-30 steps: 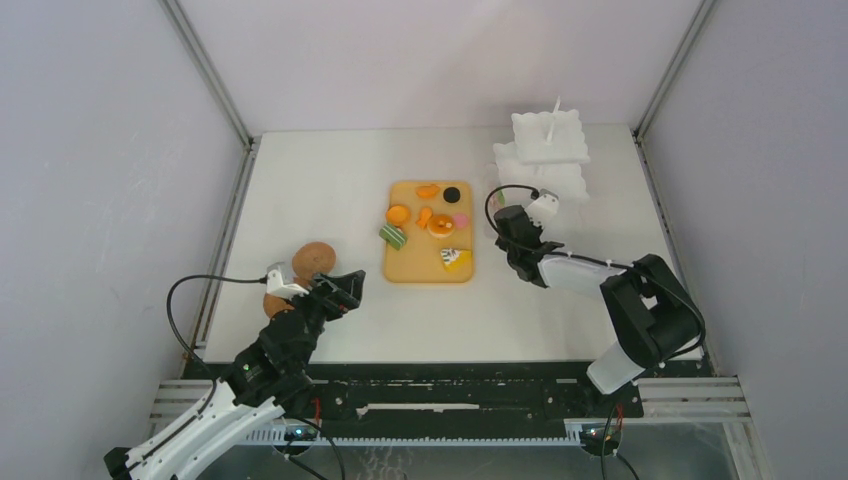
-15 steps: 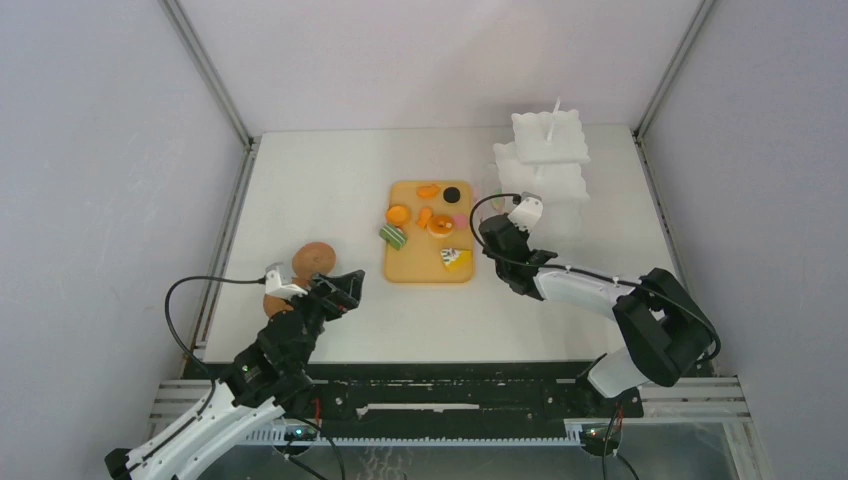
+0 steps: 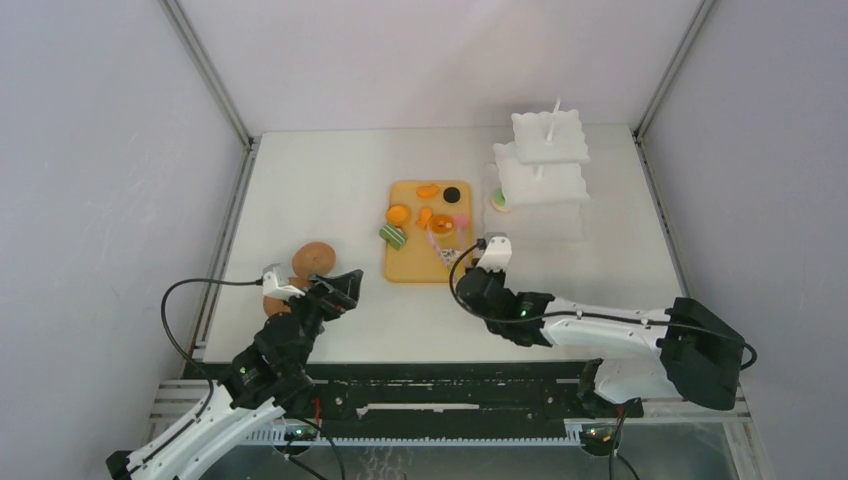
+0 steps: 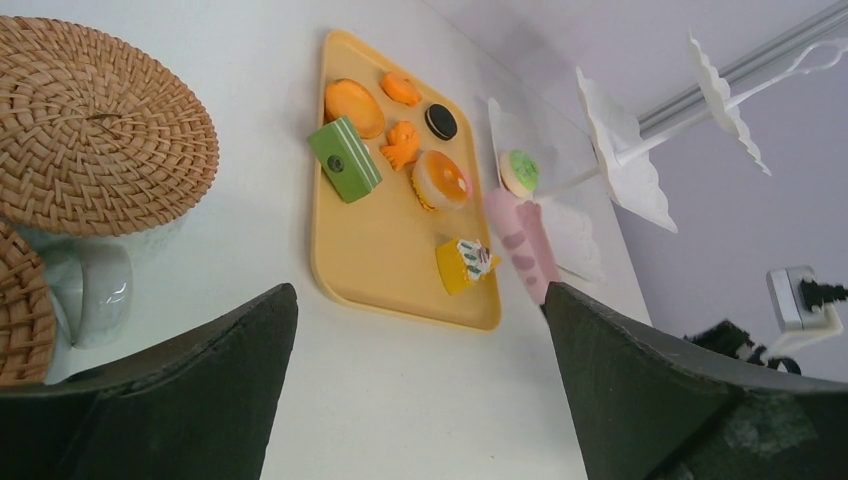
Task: Serve the afternoon tea
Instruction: Place the clamp on the tray.
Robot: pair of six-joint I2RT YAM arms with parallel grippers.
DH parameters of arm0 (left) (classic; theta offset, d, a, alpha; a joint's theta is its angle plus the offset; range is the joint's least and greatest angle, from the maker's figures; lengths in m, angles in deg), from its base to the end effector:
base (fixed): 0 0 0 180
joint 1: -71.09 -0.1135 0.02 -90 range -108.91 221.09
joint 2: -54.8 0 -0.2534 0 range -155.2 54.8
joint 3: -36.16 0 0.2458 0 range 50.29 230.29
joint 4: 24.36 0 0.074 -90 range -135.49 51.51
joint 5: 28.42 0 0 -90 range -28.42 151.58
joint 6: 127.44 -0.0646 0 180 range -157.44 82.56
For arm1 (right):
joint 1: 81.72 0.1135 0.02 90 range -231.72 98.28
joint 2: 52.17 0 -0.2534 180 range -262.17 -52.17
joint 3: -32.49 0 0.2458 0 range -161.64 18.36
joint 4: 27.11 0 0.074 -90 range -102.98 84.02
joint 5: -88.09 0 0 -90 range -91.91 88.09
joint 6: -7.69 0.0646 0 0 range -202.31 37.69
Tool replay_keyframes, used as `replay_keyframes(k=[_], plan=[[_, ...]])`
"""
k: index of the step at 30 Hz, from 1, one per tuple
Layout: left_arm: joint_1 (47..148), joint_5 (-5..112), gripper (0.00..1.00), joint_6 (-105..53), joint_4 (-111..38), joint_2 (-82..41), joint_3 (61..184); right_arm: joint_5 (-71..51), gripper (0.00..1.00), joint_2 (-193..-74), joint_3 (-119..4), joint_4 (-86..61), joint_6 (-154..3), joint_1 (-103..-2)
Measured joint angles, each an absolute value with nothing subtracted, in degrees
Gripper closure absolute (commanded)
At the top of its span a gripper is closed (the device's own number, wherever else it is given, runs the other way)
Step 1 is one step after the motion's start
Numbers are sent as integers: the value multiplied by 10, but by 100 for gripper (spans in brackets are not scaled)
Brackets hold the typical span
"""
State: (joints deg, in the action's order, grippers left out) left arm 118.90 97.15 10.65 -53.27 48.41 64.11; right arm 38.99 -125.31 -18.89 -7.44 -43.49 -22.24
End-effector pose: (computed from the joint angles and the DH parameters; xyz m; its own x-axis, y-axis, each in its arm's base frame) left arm 0.1100 -0.0654 0.2158 -0.2176 -0.6613 -0.7179 0.0798 0.7210 -0.6884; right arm 0.1720 0.2084 0.1836 -0.5137 0.0616 -0.8557 -0.1024 0.9859 0.1325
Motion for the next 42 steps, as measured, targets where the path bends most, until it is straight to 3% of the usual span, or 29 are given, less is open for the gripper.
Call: replay_keyframes(k=[7, 18, 21, 26, 31, 34, 37, 42], plan=[[1189, 971, 2, 108, -533, 484, 641, 413, 100, -1299, -195, -67, -426, -129], [1189, 969, 2, 112, -541, 483, 641, 444, 100, -1464, -249, -98, -397, -89], [1189, 969, 3, 113, -542, 481, 641, 451, 92, -1487, -265, -102, -388, -91], [1189, 969, 2, 117, -541, 475, 641, 456, 63, -1516, -288, -97, -363, -91], [1189, 967, 3, 117, -540, 464, 641, 465, 48, -1516, -288, -86, -355, -85], [1189, 967, 2, 117, -540, 461, 641, 473, 33, -1505, -288, -84, -359, -79], [1189, 967, 3, 117, -537, 461, 641, 482, 30, -1483, -288, -85, -372, -72], [1189, 967, 3, 117, -536, 463, 641, 485, 37, -1468, -289, -104, -423, -66]])
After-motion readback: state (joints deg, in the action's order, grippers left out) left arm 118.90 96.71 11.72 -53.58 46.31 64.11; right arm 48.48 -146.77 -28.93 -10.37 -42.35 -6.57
